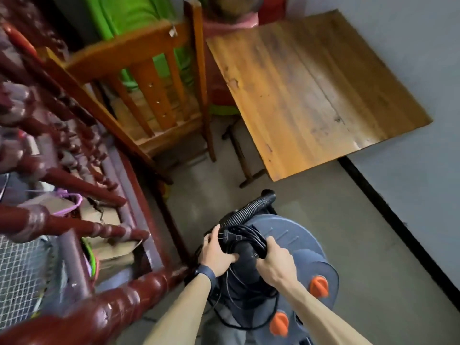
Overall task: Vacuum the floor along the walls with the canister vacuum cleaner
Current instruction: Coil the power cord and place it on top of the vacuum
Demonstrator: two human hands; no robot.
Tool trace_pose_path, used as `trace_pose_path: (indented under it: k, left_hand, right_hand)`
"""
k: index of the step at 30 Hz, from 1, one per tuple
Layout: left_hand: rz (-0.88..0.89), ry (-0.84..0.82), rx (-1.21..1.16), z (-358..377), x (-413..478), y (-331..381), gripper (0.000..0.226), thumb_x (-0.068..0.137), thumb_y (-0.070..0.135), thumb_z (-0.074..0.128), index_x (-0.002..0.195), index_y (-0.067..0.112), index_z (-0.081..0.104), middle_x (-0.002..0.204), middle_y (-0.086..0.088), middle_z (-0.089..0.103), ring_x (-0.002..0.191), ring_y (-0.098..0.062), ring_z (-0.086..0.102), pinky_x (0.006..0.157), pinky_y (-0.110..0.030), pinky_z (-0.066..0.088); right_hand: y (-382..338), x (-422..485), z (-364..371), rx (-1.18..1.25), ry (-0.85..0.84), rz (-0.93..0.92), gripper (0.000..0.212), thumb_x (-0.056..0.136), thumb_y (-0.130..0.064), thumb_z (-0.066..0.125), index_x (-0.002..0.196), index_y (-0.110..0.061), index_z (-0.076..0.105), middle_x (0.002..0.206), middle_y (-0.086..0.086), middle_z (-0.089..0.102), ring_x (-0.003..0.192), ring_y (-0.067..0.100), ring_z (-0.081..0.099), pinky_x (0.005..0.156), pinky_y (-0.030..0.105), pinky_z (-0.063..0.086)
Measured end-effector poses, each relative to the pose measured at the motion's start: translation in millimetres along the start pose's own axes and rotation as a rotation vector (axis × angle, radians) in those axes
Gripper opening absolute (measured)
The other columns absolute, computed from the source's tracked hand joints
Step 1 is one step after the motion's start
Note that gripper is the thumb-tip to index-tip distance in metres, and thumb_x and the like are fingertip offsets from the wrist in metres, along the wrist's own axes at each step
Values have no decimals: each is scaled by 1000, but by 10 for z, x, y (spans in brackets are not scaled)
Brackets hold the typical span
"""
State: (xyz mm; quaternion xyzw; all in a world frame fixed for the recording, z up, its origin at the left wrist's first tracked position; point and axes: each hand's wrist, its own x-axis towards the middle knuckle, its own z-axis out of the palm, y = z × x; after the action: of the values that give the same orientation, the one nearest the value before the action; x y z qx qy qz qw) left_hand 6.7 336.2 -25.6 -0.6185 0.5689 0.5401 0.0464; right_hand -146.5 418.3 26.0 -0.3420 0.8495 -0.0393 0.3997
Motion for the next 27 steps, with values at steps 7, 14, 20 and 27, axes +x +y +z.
trace_pose_path:
  k: [7,14,20,27]
  left_hand:
    - [-37,155,-109,-84,664,-41,97,78,27,81,154,38,21,160,-2,24,144,-25,31,112,-36,33]
    - [-58,176,-108,-551,1305,-10,90,80,26,79,153,35,28,158,2,30,143,-22,32,112,-30,31]
    - [-15,260,-130,-871,1628,88,77,80,14,78,145,33,42,149,6,41,135,-17,40,100,-20,29]
    - [-12,176,-98,-1214,1955,96,85,63,32,81,138,47,44,146,9,43,134,-19,43,112,-38,36]
  right_hand:
    - [-360,781,90,37,-77,-40,27,88,-37,59,88,-18,40,82,8,65,82,39,62,71,41,53]
    - [-878,1436,192,23,-88,-110,25,88,-32,58,98,-15,43,89,11,61,88,40,60,70,38,44]
    - [-1207,1779,164,48,-122,-185,25,89,-29,56,102,-13,42,91,13,60,89,40,58,76,42,48]
    - [-1476,1911,229,113,-166,-124,22,87,-24,56,99,-15,40,86,8,57,86,37,55,78,39,48]
